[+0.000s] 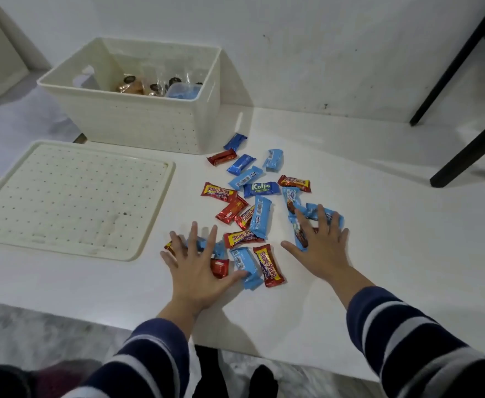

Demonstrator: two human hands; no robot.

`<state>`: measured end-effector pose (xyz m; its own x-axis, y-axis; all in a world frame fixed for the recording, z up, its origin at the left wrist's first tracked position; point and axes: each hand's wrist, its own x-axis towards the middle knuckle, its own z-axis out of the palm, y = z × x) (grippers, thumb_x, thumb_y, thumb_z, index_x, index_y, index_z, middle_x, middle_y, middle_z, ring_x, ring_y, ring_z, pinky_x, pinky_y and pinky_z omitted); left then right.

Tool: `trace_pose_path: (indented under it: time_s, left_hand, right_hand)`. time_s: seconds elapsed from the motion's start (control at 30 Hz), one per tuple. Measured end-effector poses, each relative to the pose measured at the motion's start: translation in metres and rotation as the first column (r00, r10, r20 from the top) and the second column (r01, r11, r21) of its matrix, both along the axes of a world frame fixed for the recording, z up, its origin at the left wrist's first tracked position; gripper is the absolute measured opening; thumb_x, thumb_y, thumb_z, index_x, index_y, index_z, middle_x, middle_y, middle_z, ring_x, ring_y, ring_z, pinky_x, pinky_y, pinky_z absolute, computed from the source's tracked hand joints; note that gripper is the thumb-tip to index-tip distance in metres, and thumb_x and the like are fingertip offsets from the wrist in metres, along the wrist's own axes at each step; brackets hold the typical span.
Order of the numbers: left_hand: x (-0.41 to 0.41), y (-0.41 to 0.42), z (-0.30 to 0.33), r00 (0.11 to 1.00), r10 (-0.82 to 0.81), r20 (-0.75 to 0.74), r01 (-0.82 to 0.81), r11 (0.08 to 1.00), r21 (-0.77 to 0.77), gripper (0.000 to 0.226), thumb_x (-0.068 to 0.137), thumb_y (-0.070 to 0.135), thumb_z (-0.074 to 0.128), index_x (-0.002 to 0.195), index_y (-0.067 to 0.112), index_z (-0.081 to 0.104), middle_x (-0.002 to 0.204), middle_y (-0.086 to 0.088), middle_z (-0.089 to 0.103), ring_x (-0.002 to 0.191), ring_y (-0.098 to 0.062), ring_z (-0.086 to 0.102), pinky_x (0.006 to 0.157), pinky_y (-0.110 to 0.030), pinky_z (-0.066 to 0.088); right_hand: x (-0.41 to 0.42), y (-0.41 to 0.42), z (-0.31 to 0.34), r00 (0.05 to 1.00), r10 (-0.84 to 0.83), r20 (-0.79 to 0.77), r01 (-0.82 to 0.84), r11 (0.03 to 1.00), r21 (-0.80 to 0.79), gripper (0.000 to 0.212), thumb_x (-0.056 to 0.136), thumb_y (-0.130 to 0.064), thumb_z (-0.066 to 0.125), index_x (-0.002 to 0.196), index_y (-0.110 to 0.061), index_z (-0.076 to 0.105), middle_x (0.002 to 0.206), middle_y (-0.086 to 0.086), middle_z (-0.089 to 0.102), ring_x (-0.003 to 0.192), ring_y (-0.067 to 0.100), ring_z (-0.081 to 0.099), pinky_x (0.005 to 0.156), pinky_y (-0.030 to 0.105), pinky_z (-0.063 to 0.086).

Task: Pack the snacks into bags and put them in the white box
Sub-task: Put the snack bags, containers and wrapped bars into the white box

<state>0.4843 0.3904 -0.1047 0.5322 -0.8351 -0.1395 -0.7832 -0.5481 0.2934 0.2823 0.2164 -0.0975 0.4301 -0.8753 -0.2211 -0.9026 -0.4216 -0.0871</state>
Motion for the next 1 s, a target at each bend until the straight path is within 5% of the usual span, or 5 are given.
trace_pose_path:
  time_s: [0.3, 0.47, 0.6, 0.77, 1.0]
  left_hand:
    - [-0.003, -0.039, -0.011, 0.989, -0.127, 0.071, 0.127, 0.992, -0.006, 0.098, 0.063, 0.092, 0.03, 0.147, 0.051, 0.002, 0.16, 0.006, -0.014, 0.141, -0.037, -0.029, 0.111, -0.067, -0.008]
    - [0.032, -0.068, -0.011, 0.972, -0.213, 0.098, 0.216, 0.976, -0.019, 0.097, 0.064, 0.09, 0.027, 0.145, 0.051, -0.01, 0.159, 0.005, -0.016, 0.143, -0.042, -0.021, 0.113, -0.063, -0.005]
    - [0.055, -0.088, -0.015, 0.922, -0.338, 0.19, 0.36, 0.927, -0.1, 0.084, 0.071, 0.081, 0.037, 0.146, 0.044, 0.028, 0.158, 0.003, 0.021, 0.145, -0.039, 0.008, 0.112, -0.061, 0.017]
    - [0.061, -0.106, -0.016, 0.935, -0.267, 0.234, 0.323, 0.913, -0.249, 0.064, 0.072, 0.07, 0.051, 0.126, 0.035, 0.057, 0.122, 0.009, 0.061, 0.12, -0.029, 0.049, 0.093, -0.045, 0.04]
    - [0.06, -0.115, -0.016, 0.951, -0.208, 0.227, 0.265, 0.928, -0.262, 0.057, 0.071, 0.065, 0.058, 0.113, 0.028, 0.065, 0.111, 0.008, 0.069, 0.104, -0.023, 0.058, 0.082, -0.039, 0.048]
  right_hand:
    - [0.04, 0.008, -0.008, 0.988, 0.097, 0.119, -0.094, 0.995, -0.027, 0.096, 0.061, -0.094, 0.03, 0.144, -0.056, -0.001, 0.157, -0.003, -0.026, 0.146, 0.041, -0.011, 0.109, 0.072, 0.007]
    - [0.065, -0.013, -0.009, 0.982, 0.154, 0.113, -0.142, 0.984, -0.108, 0.091, 0.062, -0.093, 0.027, 0.14, -0.06, -0.007, 0.159, -0.001, -0.023, 0.144, 0.046, -0.008, 0.105, 0.075, 0.005]
    - [0.08, -0.033, -0.008, 0.972, 0.224, 0.07, -0.216, 0.97, -0.11, 0.084, 0.067, -0.087, 0.023, 0.14, -0.06, -0.006, 0.162, 0.001, 0.0, 0.143, 0.047, 0.009, 0.106, 0.07, 0.019]
    - [0.094, -0.04, -0.01, 0.981, 0.179, 0.069, -0.162, 0.965, -0.207, 0.07, 0.074, -0.074, 0.027, 0.14, -0.05, 0.025, 0.15, 0.006, 0.035, 0.129, 0.043, 0.038, 0.095, 0.057, 0.04]
    - [0.103, -0.043, -0.012, 0.988, 0.137, 0.076, -0.125, 0.982, -0.143, 0.066, 0.082, -0.073, 0.035, 0.141, -0.045, 0.027, 0.155, 0.01, 0.018, 0.125, 0.036, 0.04, 0.091, 0.048, 0.047]
